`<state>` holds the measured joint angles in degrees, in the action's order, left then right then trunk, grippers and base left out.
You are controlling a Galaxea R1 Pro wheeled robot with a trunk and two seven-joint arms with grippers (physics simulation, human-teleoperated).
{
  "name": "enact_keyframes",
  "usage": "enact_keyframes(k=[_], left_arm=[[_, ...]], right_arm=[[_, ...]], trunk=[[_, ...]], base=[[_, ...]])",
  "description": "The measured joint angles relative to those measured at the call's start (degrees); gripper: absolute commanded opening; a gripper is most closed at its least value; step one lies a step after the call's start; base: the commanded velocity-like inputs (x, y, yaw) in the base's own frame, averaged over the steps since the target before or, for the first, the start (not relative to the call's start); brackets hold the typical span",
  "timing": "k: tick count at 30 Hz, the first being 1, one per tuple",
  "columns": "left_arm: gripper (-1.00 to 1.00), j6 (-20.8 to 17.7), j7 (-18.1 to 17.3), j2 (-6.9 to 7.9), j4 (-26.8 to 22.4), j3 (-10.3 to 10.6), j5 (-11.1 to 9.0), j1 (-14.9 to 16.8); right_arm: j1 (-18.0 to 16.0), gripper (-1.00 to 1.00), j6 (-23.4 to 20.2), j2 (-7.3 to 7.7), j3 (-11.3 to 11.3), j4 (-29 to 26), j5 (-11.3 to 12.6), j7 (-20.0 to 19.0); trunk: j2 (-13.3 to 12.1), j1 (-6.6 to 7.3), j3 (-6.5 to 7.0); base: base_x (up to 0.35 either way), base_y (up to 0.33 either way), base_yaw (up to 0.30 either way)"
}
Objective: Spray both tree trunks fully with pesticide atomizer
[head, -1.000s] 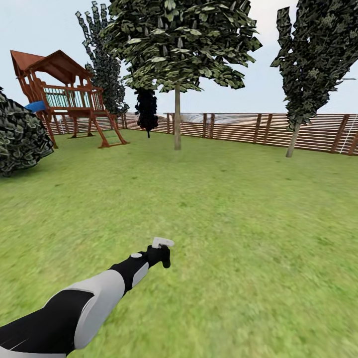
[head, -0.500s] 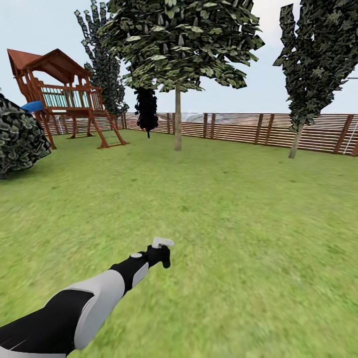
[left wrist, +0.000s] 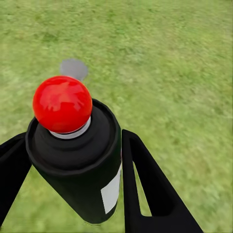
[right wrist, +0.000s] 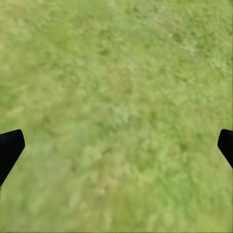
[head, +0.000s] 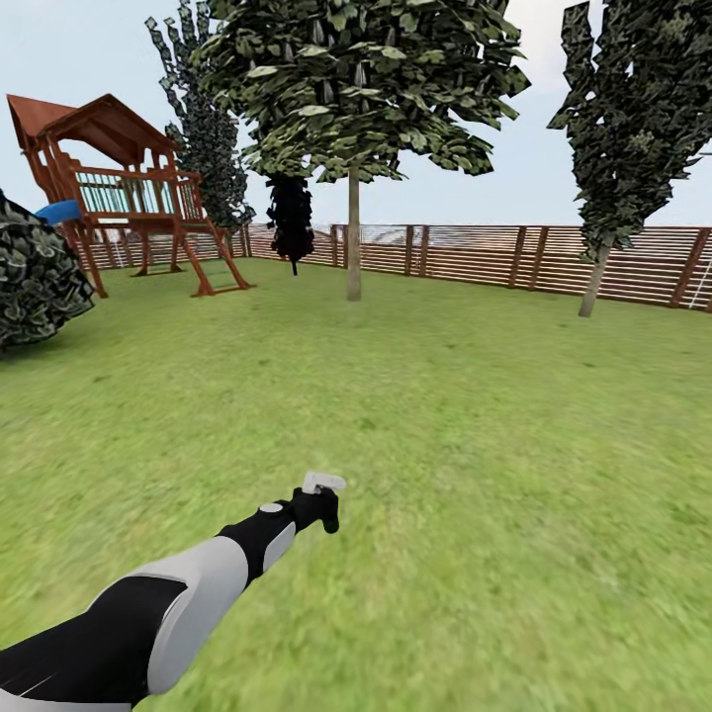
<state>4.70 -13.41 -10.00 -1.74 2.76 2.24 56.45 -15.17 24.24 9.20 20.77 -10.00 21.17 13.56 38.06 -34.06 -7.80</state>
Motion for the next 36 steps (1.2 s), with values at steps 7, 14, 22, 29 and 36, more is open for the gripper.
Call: enact_keyframes(k=[7, 14, 22, 29, 36], left_arm=[[-1.00, 0.00, 0.00, 0.00, 0.00, 0.01, 0.00, 0.01], [-1.00, 0.00, 0.00, 0.00, 0.01, 0.00, 0.00, 0.01], [-1.00, 0.00, -0.03, 0.00, -0.01, 0.00, 0.00, 0.00], [-1.00, 0.00, 0.03, 0.00, -0.01, 0.01, 0.00, 0.00], [-1.00, 0.00, 0.00, 0.00, 0.00, 0.00, 0.00, 0.00]], right_arm=[[0.00, 1.00, -0.01, 0.00, 0.00, 0.00, -0.04, 0.00], [0.00, 1.00, -0.01, 0.00, 0.00, 0.00, -0.07, 0.00], [0.00, 1.00, -0.01, -0.08, 0.00, 0.00, -0.07, 0.00], [0.00, 1.00, 0.01, -0.09, 0.00, 0.00, -0.07, 0.00], [-0.01, 1.00, -0.01, -0.09, 0.00, 0.00, -0.07, 0.00]], trunk=[[0.00, 0.00, -0.32], [0.00, 0.00, -0.38], [0.00, 0.00, -0.38], [0.00, 0.00, -0.38], [0.00, 0.00, -0.38]], base=[[0.350, 0.000, 0.000], [0.350, 0.000, 0.000], [0.350, 0.000, 0.000], [0.350, 0.000, 0.000], [0.350, 0.000, 0.000]])
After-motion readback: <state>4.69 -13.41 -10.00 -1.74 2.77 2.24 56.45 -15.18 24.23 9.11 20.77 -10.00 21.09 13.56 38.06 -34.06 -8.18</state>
